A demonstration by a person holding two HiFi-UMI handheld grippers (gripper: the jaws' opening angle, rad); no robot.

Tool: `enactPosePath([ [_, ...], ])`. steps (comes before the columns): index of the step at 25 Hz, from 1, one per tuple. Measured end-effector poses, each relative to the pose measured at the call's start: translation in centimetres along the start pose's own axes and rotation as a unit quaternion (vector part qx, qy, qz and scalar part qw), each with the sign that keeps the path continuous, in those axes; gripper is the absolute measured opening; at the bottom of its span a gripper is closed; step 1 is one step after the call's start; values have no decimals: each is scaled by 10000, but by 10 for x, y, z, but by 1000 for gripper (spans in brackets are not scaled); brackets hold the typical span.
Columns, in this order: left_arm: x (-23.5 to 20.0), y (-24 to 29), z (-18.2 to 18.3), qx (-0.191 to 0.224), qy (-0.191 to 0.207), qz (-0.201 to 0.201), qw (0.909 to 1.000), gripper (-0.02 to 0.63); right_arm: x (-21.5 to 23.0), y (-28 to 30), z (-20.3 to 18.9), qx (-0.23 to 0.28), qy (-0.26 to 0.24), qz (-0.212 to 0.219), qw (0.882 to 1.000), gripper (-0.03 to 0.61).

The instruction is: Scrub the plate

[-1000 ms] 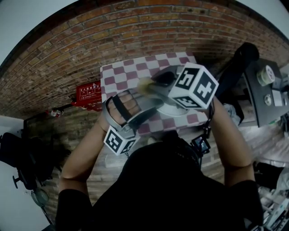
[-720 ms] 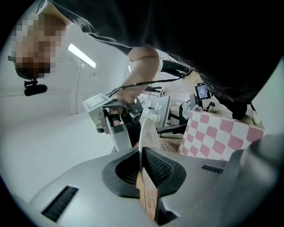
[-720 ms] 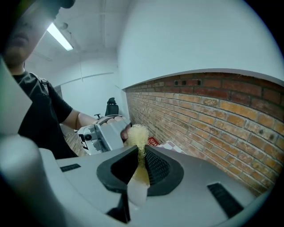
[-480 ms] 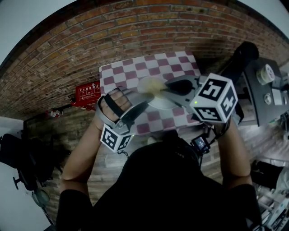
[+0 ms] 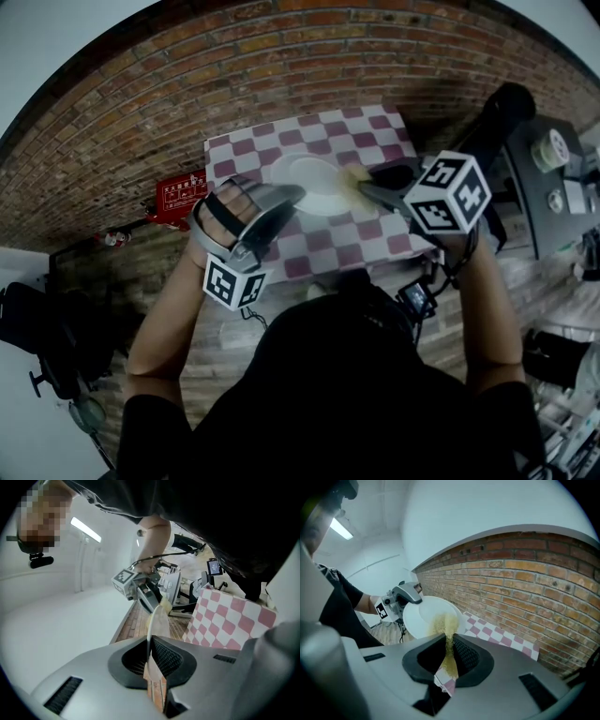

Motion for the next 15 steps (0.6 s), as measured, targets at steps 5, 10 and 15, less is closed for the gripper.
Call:
enactPosePath([
  [5, -3, -1, 19, 245, 4, 25, 9997, 23, 31, 18, -2, -176, 7, -460, 9988, 46],
  [10, -6, 3, 48, 640, 58, 20, 9979, 23, 32, 40, 23, -193, -263, -510, 9982, 46],
  [15, -4, 7, 62, 819, 107, -33, 9966, 23, -5, 48, 54, -45, -641, -106, 9979, 46],
])
Point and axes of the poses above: the fingertips, and each gripper's own axes: y forward along the fingers, x to its right, z out of its top, the point moved 2 cm from there along -y, backward along the fingers, and after that the axes turned 5 degrees about -z, right-handed, at the moved point
